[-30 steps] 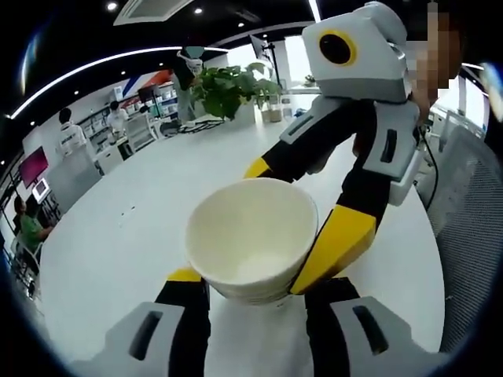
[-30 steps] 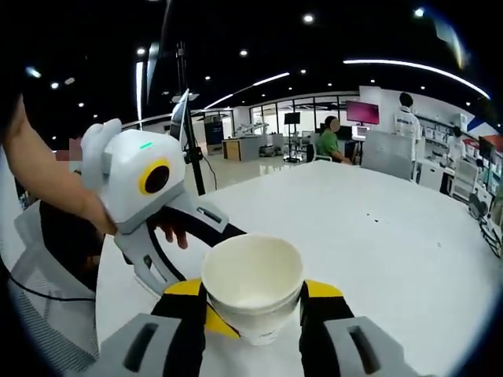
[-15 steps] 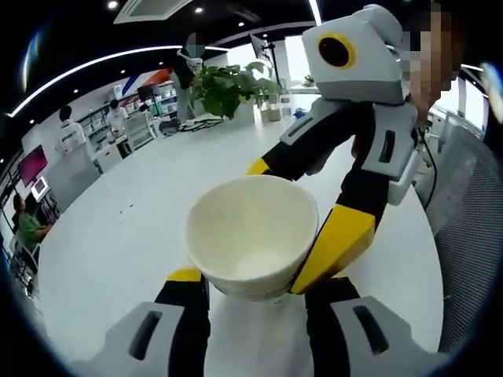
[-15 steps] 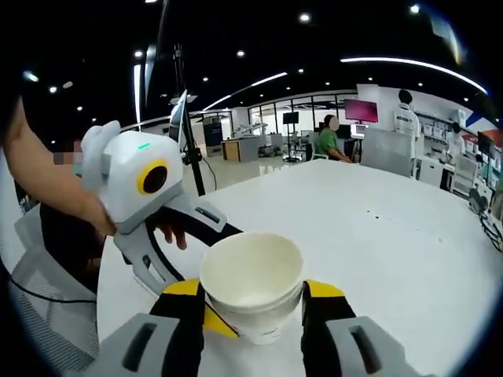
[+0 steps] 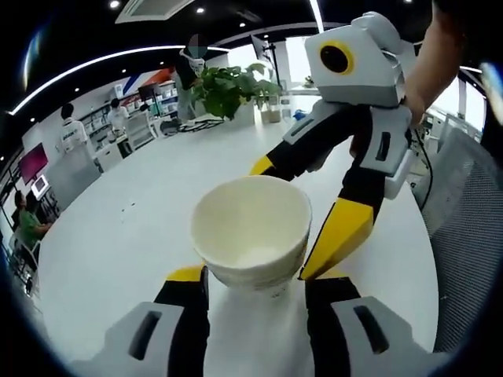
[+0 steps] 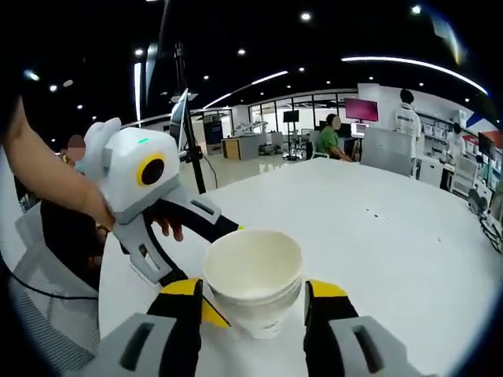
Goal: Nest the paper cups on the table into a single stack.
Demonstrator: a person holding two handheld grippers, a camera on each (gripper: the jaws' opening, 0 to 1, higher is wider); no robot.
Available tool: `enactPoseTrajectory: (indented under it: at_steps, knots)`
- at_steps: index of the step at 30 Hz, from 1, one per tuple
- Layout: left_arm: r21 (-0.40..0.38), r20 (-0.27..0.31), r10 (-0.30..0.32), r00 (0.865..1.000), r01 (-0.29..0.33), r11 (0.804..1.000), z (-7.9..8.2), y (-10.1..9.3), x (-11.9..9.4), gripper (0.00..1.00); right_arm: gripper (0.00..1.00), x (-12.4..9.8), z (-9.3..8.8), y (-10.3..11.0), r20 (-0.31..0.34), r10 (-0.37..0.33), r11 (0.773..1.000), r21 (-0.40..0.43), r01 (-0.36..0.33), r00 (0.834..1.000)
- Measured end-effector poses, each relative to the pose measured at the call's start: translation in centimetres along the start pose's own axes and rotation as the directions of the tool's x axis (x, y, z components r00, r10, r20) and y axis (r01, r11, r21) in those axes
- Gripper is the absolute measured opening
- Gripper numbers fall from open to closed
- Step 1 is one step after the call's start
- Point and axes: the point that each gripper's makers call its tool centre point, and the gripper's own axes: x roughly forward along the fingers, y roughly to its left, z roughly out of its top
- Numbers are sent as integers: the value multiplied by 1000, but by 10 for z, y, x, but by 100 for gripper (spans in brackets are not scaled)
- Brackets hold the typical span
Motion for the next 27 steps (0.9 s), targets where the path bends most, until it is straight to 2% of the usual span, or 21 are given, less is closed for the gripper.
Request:
enactPoseTrajectory:
  at_steps: [6,18,27]
  knots:
    - [-34,8,21,1000,-20,999,-3,1,-11,48,52,-8,-1,4,6,-5,1000,2,5,1000]
    - [-141,55,82,995,-73,987,-1,-10,-33,49,54,-31,-10,6,28,-47,998,31,46,999]
    - [-218,110,151,982,-125,968,3,-16,-56,53,58,-56,-18,11,58,-88,995,46,85,994]
